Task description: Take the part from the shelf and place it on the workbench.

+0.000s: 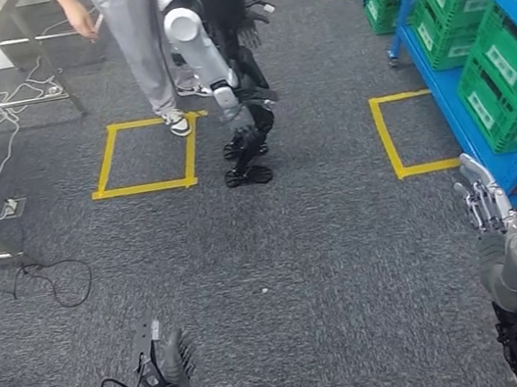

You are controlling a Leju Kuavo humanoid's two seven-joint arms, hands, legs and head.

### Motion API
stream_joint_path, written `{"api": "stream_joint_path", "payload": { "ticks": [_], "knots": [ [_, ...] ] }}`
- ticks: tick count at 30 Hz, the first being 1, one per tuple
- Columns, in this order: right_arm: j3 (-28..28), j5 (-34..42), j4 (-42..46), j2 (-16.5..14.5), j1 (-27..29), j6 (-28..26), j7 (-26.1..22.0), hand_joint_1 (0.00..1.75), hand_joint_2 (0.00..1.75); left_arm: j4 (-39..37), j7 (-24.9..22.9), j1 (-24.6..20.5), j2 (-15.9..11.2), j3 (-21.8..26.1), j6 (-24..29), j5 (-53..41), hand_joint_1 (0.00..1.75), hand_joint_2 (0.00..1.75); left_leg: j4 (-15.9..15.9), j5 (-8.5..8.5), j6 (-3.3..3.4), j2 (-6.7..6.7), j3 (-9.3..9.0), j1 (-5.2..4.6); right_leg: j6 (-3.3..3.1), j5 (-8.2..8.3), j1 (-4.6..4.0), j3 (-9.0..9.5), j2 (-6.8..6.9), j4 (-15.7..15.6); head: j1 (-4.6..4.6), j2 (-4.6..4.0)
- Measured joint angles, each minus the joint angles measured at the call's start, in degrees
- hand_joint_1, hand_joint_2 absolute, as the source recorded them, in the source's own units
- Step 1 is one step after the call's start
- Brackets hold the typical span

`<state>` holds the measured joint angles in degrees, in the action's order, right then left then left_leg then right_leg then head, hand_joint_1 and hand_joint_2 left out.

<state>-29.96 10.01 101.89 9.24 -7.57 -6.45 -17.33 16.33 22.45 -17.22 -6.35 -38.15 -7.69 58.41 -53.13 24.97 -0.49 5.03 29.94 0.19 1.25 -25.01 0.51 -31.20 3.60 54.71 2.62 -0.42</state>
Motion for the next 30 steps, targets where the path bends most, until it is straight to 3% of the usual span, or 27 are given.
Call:
{"api": "stream_joint_path", "payload": {
  "ticks": [2,4,5,7,8,9,10,11,12,14,16,17,18,20,22,23,24,25,26,28,30],
  "knots": [
    [0.02,-0.02,-0.01,-0.02,0.06,0.0,0.0,0.0,0.0,0.01,0.01,-0.04,-0.02,0.01,0.0,0.01,0.0,0.0,-0.05,0.09,-0.45,1.03,-0.1,-0.1,-0.68,0.13,-0.12,-0.09,-1.2,-0.04,0.13,0.0],
    [0.06,-0.13,-0.01,-0.04,0.04,0.01,0.02,0.0,0.0,0.01,0.03,-0.14,0.01,0.02,0.0,0.01,0.0,0.0,-1.73,1.52,-1.07,-0.22,0.42,0.18,-1.34,0.42,0.02,-0.13,-2.35,-0.25,0.22,0.0],
    [0.07,-0.23,-0.01,-0.09,-0.03,0.02,0.04,0.0,0.0,0.01,0.07,-0.17,-0.02,0.03,0.0,0.02,0.0,0.0,-4.34,3.15,-1.32,-1.59,1.55,0.29,-1.64,0.59,0.15,-0.15,-2.88,-0.39,0.36,0.0],
    [0.05,-0.47,-0.06,-0.27,-0.13,0.15,0.11,0.0,0.0,0.0,0.15,-0.02,-0.12,0.03,0.0,0.08,0.0,0.0,-12.66,7.18,-1.53,-4.1,5.55,0.38,-2.0,0.78,0.17,-0.34,-3.99,-0.41,0.7,0.0],
    [0.02,-0.6,-0.1,-0.37,-0.13,0.25,0.15,0.0,0.0,0.0,0.17,0.15,-0.18,0.04,0.0,0.12,0.0,0.0,-16.46,8.46,-1.53,-4.5,7.55,0.36,-2.09,0.82,0.12,-0.42,-4.63,-0.4,0.86,0.0],
    [-0.02,-0.71,-0.17,-0.44,-0.14,0.36,0.2,0.0,0.0,0.0,0.18,0.31,-0.22,0.04,0.0,0.16,0.0,0.0,-18.51,8.63,-1.46,-4.67,8.78,0.35,-2.13,0.85,0.06,-0.45,-5.32,-0.39,0.96,0.0],
    [-0.05,-0.82,-0.24,-0.47,-0.17,0.44,0.25,0.0,0.0,0.0,0.19,0.42,-0.26,0.05,-0.01,0.19,0.0,0.0,-18.16,7.59,-1.31,-4.77,8.9,0.34,-2.15,0.88,0.02,-0.45,-6.02,-0.37,1.03,0.0],
    [-0.06,-0.91,-0.31,-0.53,-0.24,0.49,0.28,0.0,0.0,0.0,0.19,0.44,-0.29,0.05,-0.01,0.19,0.0,0.0,-15.32,5.53,-1.09,-5.0,7.78,0.34,-2.14,0.9,0.0,-0.41,-6.72,-0.35,1.09,0.0],
    [-0.08,-0.99,-0.34,-0.62,-0.34,0.52,0.31,0.0,0.0,0.0,0.19,0.4,-0.34,0.05,-0.02,0.19,0.0,0.0,-10.96,3.06,-0.81,-5.76,5.88,0.34,-2.12,0.92,0.02,-0.38,-7.38,-0.34,1.13,0.0],
    [-0.1,-1.08,-0.4,-0.82,-0.62,0.53,0.35,0.0,0.0,0.0,0.19,0.21,-0.49,0.07,-0.02,0.18,0.0,0.0,-3.18,0.01,-0.32,-8.04,2.47,0.44,-1.84,1.01,0.0,-0.58,-8.55,-0.25,1.15,0.0],
    [-0.13,-1.09,-0.46,-0.91,-0.84,0.53,0.39,0.0,0.0,0.0,0.19,0.11,-0.62,0.07,-0.02,0.18,0.0,0.0,-0.66,-0.37,-0.16,-8.82,1.48,0.35,-1.26,1.2,0.1,-0.98,-9.6,-0.23,1.14,0.0],
    [-0.15,-1.09,-0.5,-0.91,-0.9,0.54,0.4,0.0,0.0,0.01,0.19,0.09,-0.6,0.07,-0.02,0.18,0.0,0.0,-0.42,-0.52,-0.04,-8.2,1.45,0.32,-0.87,1.3,0.09,-1.13,-10.2,-0.28,1.11,0.0],
    [-0.16,-1.06,-0.55,-0.91,-0.93,0.54,0.41,0.0,0.0,0.01,0.19,0.05,-0.58,0.07,-0.02,0.18,0.0,0.0,-0.23,-0.65,0.22,-7.55,1.32,0.41,-0.55,1.21,0.15,-1.34,-10.06,-0.19,1.09,0.0],
    [-0.17,-0.89,-0.7,-0.92,-1.37,0.54,0.39,0.0,0.0,0.03,0.18,-0.1,-0.47,0.07,-0.02,0.13,0.0,0.0,0.25,-0.88,0.85,-6.29,1.04,0.66,-0.06,-0.63,-0.06,-2.78,-7.86,2.59,0.63,0.0],
    [-0.22,-0.63,-0.9,-0.97,-1.92,0.52,0.35,0.0,0.0,0.04,0.02,-0.18,-0.42,0.07,-0.01,-0.02,0.0,0.0,0.34,-0.85,1.22,-5.05,0.95,0.57,0.26,-4.49,-0.03,-6.24,-4.99,10.21,0.11,0.0],
    [-0.24,-0.54,-1.02,-0.99,-2.05,0.49,0.36,0.0,0.0,0.03,-0.1,-0.16,-0.42,0.07,-0.01,-0.11,0.0,0.0,0.31,-0.8,1.3,-4.41,0.95,0.51,0.42,-6.17,0.07,-8.12,-4.4,14.39,-0.04,0.0],
    [-0.24,-0.47,-1.14,-1.01,-2.07,0.46,0.37,0.0,0.0,0.03,-0.21,-0.12,-0.4,0.07,0.0,-0.18,0.0,0.0,0.29,-0.76,1.31,-3.8,0.93,0.47,0.54,-6.97,0.14,-9.35,-4.12,17.15,-0.08,0.0],
    [-0.22,-0.44,-1.25,-1.0,-2.08,0.44,0.38,0.0,0.0,0.04,-0.27,-0.12,-0.37,0.07,0.0,-0.22,0.0,0.0,0.27,-0.69,1.3,-3.2,0.9,0.46,0.61,-6.7,0.18,-9.55,-3.95,17.74,-0.13,0.0],
    [-0.21,-0.42,-1.35,-1.0,-2.1,0.43,0.39,0.0,0.0,0.04,-0.29,-0.15,-0.32,0.07,0.0,-0.23,0.0,0.0,0.23,-0.6,1.2,-2.64,0.81,0.46,0.62,-5.26,0.21,-8.4,-3.68,15.61,-0.16,0.0],
    [-0.21,-0.4,-1.44,-1.0,-2.22,0.44,0.38,0.0,0.0,0.04,-0.29,-0.32,-0.19,0.07,0.01,-0.23,0.0,0.0,0.1,-0.29,0.85,-1.64,0.5,0.38,0.5,-1.51,0.13,-3.73,-1.75,6.81,-0.19,0.0],
    [-0.22,-0.39,-1.48,-1.01,-2.4,0.44,0.35,0.0,0.0,0.04,-0.31,-0.48,-0.18,0.07,0.01,-0.23,0.0,0.0,-0.13,0.01,0.37,-0.74,0.34,0.01,-0.05,0.08,-0.2,-0.44,0.03,0.75,-0.17,0.0]
  ]
}}
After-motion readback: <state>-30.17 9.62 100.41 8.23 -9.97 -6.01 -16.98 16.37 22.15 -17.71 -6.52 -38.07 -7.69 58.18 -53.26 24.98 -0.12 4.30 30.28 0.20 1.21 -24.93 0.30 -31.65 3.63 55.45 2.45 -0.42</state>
